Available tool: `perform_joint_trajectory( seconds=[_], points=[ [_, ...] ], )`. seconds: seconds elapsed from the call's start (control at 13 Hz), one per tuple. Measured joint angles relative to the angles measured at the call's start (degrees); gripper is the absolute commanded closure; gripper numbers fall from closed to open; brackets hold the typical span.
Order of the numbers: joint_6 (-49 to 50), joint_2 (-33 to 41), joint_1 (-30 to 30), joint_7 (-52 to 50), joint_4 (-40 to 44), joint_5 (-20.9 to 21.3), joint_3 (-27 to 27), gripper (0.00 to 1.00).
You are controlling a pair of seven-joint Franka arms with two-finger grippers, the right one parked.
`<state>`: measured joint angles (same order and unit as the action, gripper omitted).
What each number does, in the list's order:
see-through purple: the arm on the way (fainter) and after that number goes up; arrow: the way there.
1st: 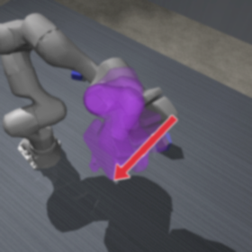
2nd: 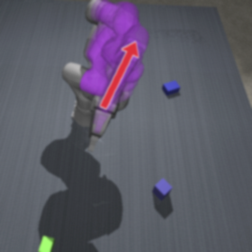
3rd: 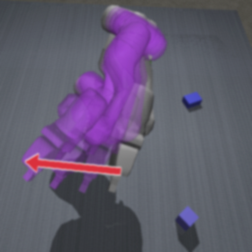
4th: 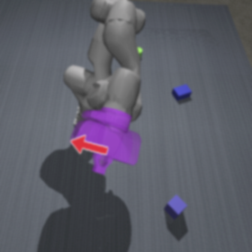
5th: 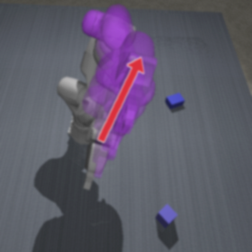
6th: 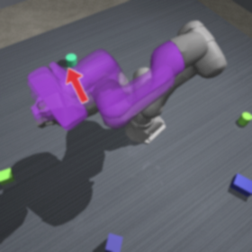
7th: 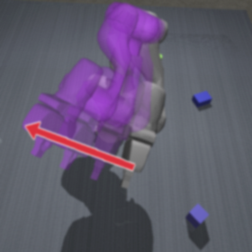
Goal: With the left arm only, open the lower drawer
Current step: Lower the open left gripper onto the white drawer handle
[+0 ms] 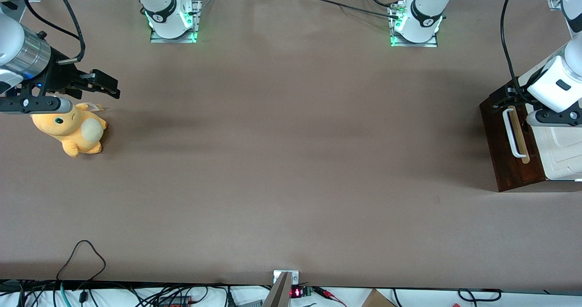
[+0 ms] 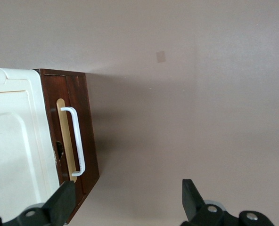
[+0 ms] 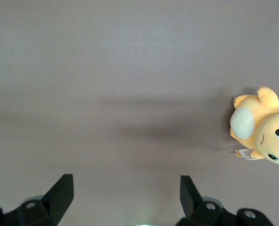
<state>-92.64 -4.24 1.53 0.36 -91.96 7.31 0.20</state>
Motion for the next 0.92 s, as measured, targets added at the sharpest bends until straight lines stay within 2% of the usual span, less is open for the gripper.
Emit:
perform_joint_trajectory(
  seconds=[0.15,0.23,0.38,0.69,0.92],
  points=[
    [0.25,-0.13,0.00,-0.21,-0.06,1.50,0.23,0.01],
    [0.48,-0.29,-0.01,-0.91,-0.32,4.48,0.91,0.01],
    [1.06,-0.81,0.01,-5.73,-2.51,13.00,4.32,0.01],
    [2.14,-2.71,0.40,-19.61,-12.03,30.45,12.28,0.01],
    [2.13,-5.45,0.83,-28.53,-20.97,43.69,14.36,0.01]
  ],
)
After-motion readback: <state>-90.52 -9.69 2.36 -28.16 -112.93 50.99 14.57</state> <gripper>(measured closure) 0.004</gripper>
